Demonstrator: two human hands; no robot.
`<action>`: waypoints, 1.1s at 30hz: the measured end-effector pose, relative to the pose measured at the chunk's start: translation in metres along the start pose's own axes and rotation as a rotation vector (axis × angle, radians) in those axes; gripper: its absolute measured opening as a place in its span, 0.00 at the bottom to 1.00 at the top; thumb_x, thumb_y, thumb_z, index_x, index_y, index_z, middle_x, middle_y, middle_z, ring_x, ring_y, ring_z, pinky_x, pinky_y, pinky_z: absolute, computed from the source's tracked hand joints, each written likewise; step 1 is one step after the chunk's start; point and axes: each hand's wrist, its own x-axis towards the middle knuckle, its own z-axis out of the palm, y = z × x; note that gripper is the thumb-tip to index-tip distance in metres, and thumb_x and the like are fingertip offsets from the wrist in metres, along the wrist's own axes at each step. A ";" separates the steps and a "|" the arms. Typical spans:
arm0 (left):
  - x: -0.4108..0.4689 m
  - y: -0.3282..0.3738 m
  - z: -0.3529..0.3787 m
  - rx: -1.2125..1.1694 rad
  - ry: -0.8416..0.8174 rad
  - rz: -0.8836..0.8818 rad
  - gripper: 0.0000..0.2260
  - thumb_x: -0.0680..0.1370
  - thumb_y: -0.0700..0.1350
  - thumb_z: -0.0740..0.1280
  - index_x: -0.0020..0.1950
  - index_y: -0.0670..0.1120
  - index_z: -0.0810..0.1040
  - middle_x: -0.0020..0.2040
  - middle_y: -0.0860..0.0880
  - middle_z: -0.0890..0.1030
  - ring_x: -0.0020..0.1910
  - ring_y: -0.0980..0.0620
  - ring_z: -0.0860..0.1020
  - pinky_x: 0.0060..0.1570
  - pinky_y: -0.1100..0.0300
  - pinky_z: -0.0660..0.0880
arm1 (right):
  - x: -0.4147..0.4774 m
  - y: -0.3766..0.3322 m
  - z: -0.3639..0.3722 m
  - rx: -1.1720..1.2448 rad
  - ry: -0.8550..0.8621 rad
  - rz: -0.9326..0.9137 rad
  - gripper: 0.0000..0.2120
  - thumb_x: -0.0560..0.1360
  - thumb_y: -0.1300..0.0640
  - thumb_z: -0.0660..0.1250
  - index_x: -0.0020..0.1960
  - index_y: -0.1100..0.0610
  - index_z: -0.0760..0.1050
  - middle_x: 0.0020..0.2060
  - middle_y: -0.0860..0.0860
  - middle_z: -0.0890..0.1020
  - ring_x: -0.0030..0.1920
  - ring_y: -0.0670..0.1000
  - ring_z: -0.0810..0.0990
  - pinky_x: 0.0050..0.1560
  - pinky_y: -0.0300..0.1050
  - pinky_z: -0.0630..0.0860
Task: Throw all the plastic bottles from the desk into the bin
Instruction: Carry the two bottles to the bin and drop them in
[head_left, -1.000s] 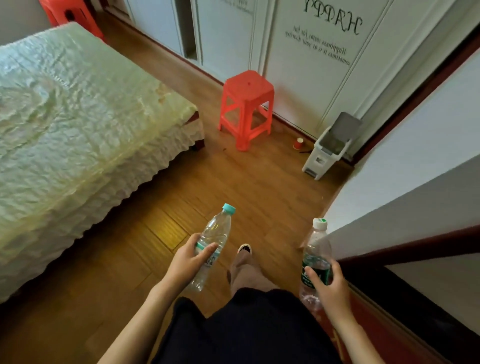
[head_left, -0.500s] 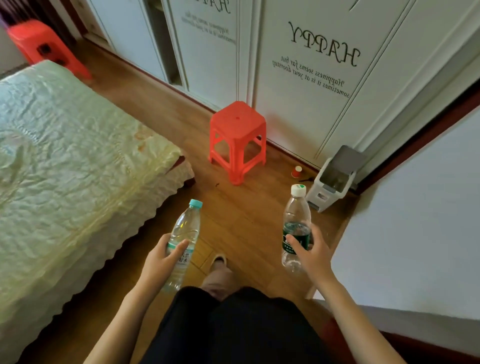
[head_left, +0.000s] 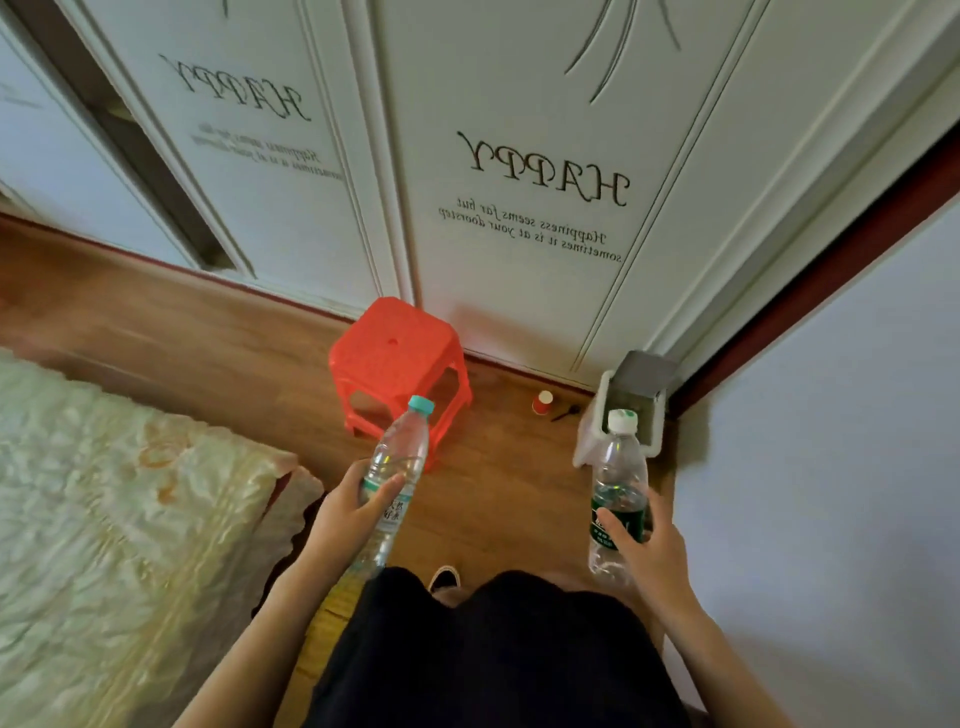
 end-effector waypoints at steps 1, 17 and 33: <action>0.021 0.011 0.001 0.011 -0.037 0.016 0.08 0.75 0.59 0.67 0.50 0.58 0.74 0.43 0.48 0.84 0.41 0.52 0.83 0.44 0.51 0.80 | 0.008 -0.002 -0.003 -0.001 0.033 0.025 0.26 0.71 0.44 0.72 0.65 0.46 0.68 0.54 0.45 0.79 0.55 0.49 0.79 0.57 0.53 0.79; 0.203 0.175 0.171 0.157 -0.396 0.076 0.17 0.69 0.63 0.68 0.52 0.54 0.74 0.43 0.49 0.84 0.38 0.53 0.84 0.39 0.53 0.82 | 0.179 0.013 -0.117 0.140 0.284 0.245 0.23 0.74 0.53 0.72 0.66 0.56 0.70 0.54 0.51 0.78 0.53 0.54 0.79 0.50 0.43 0.78; 0.359 0.262 0.348 0.286 -0.567 0.000 0.10 0.74 0.53 0.70 0.52 0.52 0.74 0.47 0.48 0.83 0.44 0.48 0.83 0.46 0.49 0.81 | 0.372 0.068 -0.152 0.343 0.321 0.451 0.27 0.75 0.48 0.69 0.70 0.56 0.68 0.57 0.51 0.79 0.53 0.49 0.80 0.45 0.31 0.75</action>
